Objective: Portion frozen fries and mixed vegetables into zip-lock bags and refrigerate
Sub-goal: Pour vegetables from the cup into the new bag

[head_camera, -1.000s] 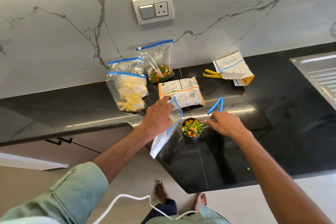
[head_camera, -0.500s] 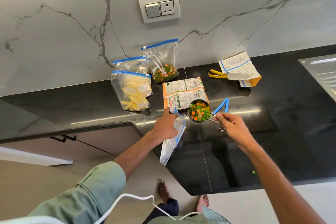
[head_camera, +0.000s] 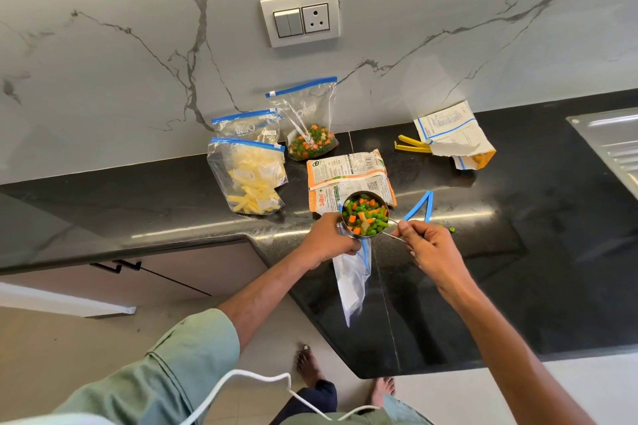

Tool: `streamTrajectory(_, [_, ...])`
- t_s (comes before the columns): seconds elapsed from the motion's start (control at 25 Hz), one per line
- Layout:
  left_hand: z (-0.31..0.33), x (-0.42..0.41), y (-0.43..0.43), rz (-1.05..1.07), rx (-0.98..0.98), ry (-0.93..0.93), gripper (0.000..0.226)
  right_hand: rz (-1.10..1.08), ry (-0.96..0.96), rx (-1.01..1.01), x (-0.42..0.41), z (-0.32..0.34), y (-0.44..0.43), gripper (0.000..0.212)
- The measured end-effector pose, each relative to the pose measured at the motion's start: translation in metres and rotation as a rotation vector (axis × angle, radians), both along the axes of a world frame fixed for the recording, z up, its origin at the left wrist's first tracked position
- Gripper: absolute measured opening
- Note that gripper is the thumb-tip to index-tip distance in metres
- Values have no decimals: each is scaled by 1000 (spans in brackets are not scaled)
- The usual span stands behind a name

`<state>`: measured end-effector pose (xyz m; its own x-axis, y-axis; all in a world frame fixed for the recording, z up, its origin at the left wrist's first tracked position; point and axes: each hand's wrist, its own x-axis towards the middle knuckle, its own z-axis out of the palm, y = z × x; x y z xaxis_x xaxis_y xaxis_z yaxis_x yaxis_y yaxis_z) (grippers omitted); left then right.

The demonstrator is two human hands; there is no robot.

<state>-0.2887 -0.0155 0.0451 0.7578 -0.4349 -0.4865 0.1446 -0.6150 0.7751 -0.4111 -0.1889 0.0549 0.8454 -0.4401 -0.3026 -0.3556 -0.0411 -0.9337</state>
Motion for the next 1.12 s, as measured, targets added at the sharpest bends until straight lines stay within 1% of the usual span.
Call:
streamTrajectory(0.12, [1,0,-1,-30,35,-40,62,5,-11,-72,-2,4,0,26])
streamTrajectory(0.2, [5,-1,-2,-67,51,-95,59,-19,-14,-56,-3,4,-2,27])
streamTrajectory(0.32, [5,-2,-6,-96,74,-140,46,-50,-19,59,-4,5,-4,28])
streamTrajectory(0.48, [-4,-3,-16,6,6,-136,26,-46,-19,147,-6,7,0,29])
streamTrajectory(0.56, [-9,-4,-19,48,-22,-150,17,-67,6,152,-6,8,0,30])
streamTrajectory(0.6, [-11,-4,-19,55,-32,-139,18,-71,17,141,-6,7,-2,30])
streamTrajectory(0.68, [-9,-5,-21,58,-59,-69,27,-65,40,117,-7,7,-5,31])
streamTrajectory(0.76, [-2,-5,-23,52,-116,39,36,-62,57,90,-9,6,-7,30])
streamTrajectory(0.8, [2,-5,-24,43,-159,96,36,-63,54,71,-10,6,-7,30])
streamTrajectory(0.92, [9,-3,-23,27,-316,250,19,-77,31,7,-11,8,-7,29])
streamTrajectory(0.96, [11,-3,-22,44,-395,330,19,-86,25,-12,-11,8,-7,29])
streamTrajectory(1.0, [11,-1,-22,67,-452,400,25,-94,20,-27,-11,8,-7,29])
streamTrajectory(1.04, [13,-1,-22,94,-472,435,28,-98,18,-38,-11,8,-7,29])
streamTrajectory(1.08, [13,0,-24,118,-448,422,23,-98,20,-44,-11,7,-7,29])
streamTrajectory(1.12, [14,0,-26,129,-399,378,14,-92,24,-42,-11,7,-7,29])
